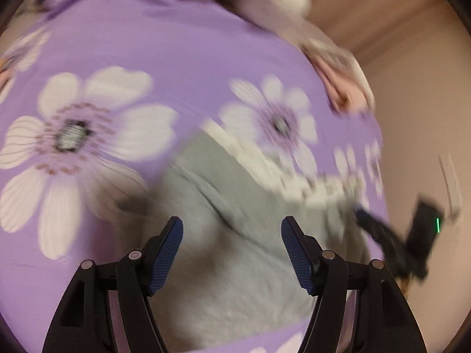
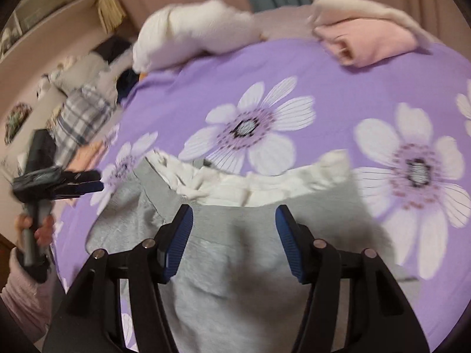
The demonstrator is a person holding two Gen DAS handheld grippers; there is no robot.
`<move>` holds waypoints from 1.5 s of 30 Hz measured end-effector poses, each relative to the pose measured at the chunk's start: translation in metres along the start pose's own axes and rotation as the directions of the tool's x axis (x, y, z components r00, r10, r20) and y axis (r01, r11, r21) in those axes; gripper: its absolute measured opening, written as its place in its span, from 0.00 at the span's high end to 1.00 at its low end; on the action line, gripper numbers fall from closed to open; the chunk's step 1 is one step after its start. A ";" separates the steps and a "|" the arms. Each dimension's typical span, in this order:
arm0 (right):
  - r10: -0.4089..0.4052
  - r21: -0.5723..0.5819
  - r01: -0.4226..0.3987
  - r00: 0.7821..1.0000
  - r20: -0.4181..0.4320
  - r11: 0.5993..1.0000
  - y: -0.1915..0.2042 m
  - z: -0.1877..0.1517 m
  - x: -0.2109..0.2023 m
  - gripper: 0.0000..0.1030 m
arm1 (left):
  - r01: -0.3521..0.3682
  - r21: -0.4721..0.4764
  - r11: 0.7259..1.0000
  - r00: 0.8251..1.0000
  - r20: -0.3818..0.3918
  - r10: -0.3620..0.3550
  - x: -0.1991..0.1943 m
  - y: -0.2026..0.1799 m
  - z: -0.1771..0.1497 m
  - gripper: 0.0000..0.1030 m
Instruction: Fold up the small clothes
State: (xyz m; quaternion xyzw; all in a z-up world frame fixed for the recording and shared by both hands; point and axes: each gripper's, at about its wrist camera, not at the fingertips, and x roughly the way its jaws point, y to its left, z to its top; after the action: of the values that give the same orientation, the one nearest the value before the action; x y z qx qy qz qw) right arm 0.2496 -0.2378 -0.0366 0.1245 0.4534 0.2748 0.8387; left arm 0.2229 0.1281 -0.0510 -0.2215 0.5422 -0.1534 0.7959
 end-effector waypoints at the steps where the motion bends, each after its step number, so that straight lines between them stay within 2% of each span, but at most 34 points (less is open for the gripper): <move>1: -0.018 -0.011 0.018 0.999 -0.031 1.000 0.004 0.000 0.015 0.43 | -0.003 0.020 1.000 1.000 -0.027 0.004 0.010 -0.004 -0.004 0.34; 4: -0.069 -0.061 0.063 0.994 -0.090 0.996 0.018 -0.002 0.040 0.43 | -0.060 0.066 0.996 0.995 -0.070 0.065 0.037 -0.009 -0.008 0.34; 5: -0.105 -0.104 0.094 0.989 -0.108 0.990 0.024 -0.005 0.051 0.50 | -0.085 0.070 0.994 0.993 -0.081 0.090 0.047 -0.008 -0.008 0.34; 6: -0.142 -0.129 0.126 0.983 -0.119 0.984 0.027 -0.003 0.058 0.68 | -0.091 0.065 0.994 0.991 -0.092 0.097 0.055 -0.005 -0.008 0.34; 7: -0.206 -0.174 0.182 0.970 -0.128 0.968 0.031 -0.006 0.066 0.78 | -0.091 0.059 0.994 0.991 -0.095 0.096 0.060 -0.003 -0.008 0.34; 8: -0.215 -0.188 0.190 0.968 -0.127 0.964 0.032 -0.004 0.070 0.90 | -0.087 0.053 0.995 0.992 -0.088 0.092 0.064 0.001 -0.006 0.34; 11: -0.205 -0.198 0.185 0.975 -0.084 0.963 0.031 -0.002 0.064 0.94 | -0.071 0.051 0.996 0.995 -0.063 0.074 0.060 0.002 -0.003 0.34; 18: -0.242 -0.124 0.244 0.970 0.032 0.962 0.023 0.027 0.052 0.95 | -0.064 0.017 0.998 0.998 -0.014 0.064 0.051 0.004 0.003 0.34; 21: -0.266 -0.122 0.265 0.964 0.009 0.956 0.020 0.035 0.064 0.95 | -0.091 0.010 0.996 0.996 0.010 0.091 0.051 0.005 0.010 0.34; 22: -0.282 -0.121 0.277 0.959 -0.030 0.953 0.016 0.034 0.075 0.95 | -0.107 0.012 0.994 0.994 0.019 0.106 0.052 0.005 0.013 0.34; 24: -0.293 -0.117 0.285 0.954 -0.057 0.951 0.012 0.030 0.086 0.93 | -0.117 -0.005 0.993 0.993 0.024 0.118 0.055 0.010 0.017 0.34; 27: -0.236 -0.026 0.236 0.971 -0.023 0.971 0.001 0.030 0.075 0.90 | -0.107 -0.033 0.994 0.994 0.029 0.108 0.054 0.014 0.019 0.34; 29: -0.188 0.028 0.187 0.982 0.026 0.982 -0.005 0.028 0.055 0.82 | -0.108 -0.014 0.994 0.993 0.039 0.108 0.048 0.010 0.016 0.34; 31: -0.160 0.032 0.158 0.983 0.087 0.987 -0.008 0.023 0.031 0.81 | -0.111 0.024 0.994 0.993 0.052 0.110 0.039 0.004 0.011 0.34; 33: -0.161 0.039 0.157 0.981 0.106 0.987 -0.016 0.017 0.012 0.79 | -0.114 0.067 0.991 0.991 0.072 0.109 0.031 -0.004 0.007 0.34; 36: -0.156 0.040 0.154 0.985 0.070 0.987 -0.027 0.008 0.000 0.77 | -0.084 0.131 0.988 0.994 0.074 0.075 0.032 -0.018 0.003 0.34; 39: -0.178 0.007 0.178 0.984 -0.009 0.984 -0.032 -0.001 0.014 0.78 | -0.090 0.166 0.982 0.996 0.038 0.084 0.052 -0.029 0.004 0.34; 40: -0.213 0.000 0.213 0.976 -0.034 0.977 -0.036 -0.004 0.023 0.79 | -0.096 0.161 0.982 0.995 0.029 0.092 0.060 -0.029 0.005 0.34; 41: -0.289 -0.008 0.289 0.956 -0.052 0.957 -0.040 -0.006 0.032 0.82 | -0.111 0.153 0.982 0.994 0.029 0.108 0.067 -0.028 0.007 0.34; 43: -0.392 -0.011 0.392 0.919 -0.048 0.920 -0.049 -0.006 0.042 0.83 | -0.187 0.123 0.975 0.982 0.060 0.181 0.080 -0.022 0.014 0.34; 44: -0.419 0.019 0.420 0.907 -0.044 0.907 -0.057 -0.005 0.045 0.84 | -0.208 0.099 0.973 0.977 0.064 0.203 0.083 -0.018 0.018 0.34; 45: -0.415 0.056 0.418 0.908 -0.047 0.907 -0.064 -0.004 0.045 0.85 | -0.185 0.055 0.981 0.982 0.057 0.182 0.087 -0.009 0.022 0.34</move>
State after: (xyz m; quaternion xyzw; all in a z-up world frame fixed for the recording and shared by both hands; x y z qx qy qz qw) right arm 0.2887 -0.2642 -0.0992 0.0475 0.4923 0.0767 0.8657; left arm 0.2751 0.0821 -0.1081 -0.1505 0.5348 -0.0896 0.8266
